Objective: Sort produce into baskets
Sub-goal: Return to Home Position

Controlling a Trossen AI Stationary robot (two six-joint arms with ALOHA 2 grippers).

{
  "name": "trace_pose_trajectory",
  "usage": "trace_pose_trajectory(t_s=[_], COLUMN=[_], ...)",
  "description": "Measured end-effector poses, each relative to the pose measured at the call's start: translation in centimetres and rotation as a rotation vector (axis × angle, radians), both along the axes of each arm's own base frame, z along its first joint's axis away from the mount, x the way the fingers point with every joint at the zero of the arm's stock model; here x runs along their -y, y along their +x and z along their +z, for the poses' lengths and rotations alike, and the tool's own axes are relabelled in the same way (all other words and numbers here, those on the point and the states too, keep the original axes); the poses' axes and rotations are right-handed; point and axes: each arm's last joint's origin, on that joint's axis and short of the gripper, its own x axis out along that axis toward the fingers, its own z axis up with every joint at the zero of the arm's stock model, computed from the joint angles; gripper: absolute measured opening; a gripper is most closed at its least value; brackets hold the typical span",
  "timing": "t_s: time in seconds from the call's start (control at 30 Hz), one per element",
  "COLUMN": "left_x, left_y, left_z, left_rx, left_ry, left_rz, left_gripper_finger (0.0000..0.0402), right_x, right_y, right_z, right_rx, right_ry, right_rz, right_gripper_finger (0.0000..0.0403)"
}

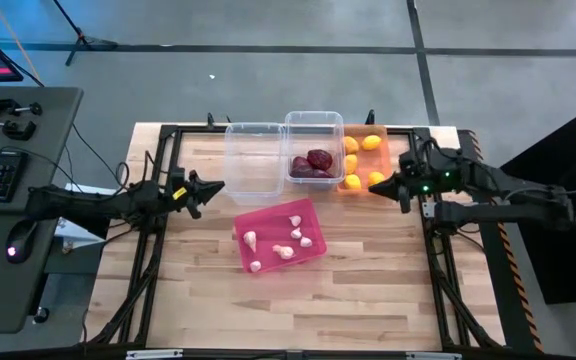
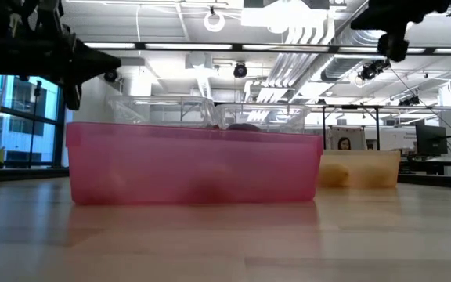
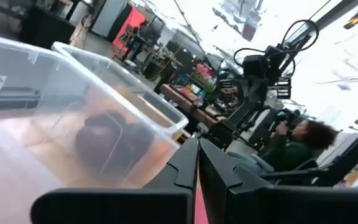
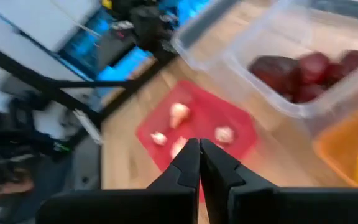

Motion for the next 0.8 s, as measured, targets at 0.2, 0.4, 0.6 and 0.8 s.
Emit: trace_pose_trajectory(t_s=[0.2, 0.4, 0.6, 0.8], left_x=[0.2, 0.3, 0.3, 0.3], left_y=[-0.2, -0.1, -0.1, -0.1], left_z=[0.1, 0.1, 0.1, 0.1], left_rx=[0.018, 0.004, -0.012, -0.017], left_ry=[-0.012, 0.021, 0.066, 0.071], left_rz=[-0.024, -0.044, -0.039, -0.038], left_gripper_finger=[0.0, 0.0, 0.0, 0.0], right_x=[-0.2, -0.4, -0.6, -1.1], right_y=[0.6, -0.6, -1.7, -1.5], right_z=[-4.2, -6.7, -7.7, -9.7], right_rx=[0.145, 0.243, 0.376, 0.578], right_ry=[0.045, -0.021, -0.062, -0.062], right_rz=[0.085, 0.096, 0.089, 0.13], right_gripper_finger=[0.0, 0.0, 0.0, 0.0])
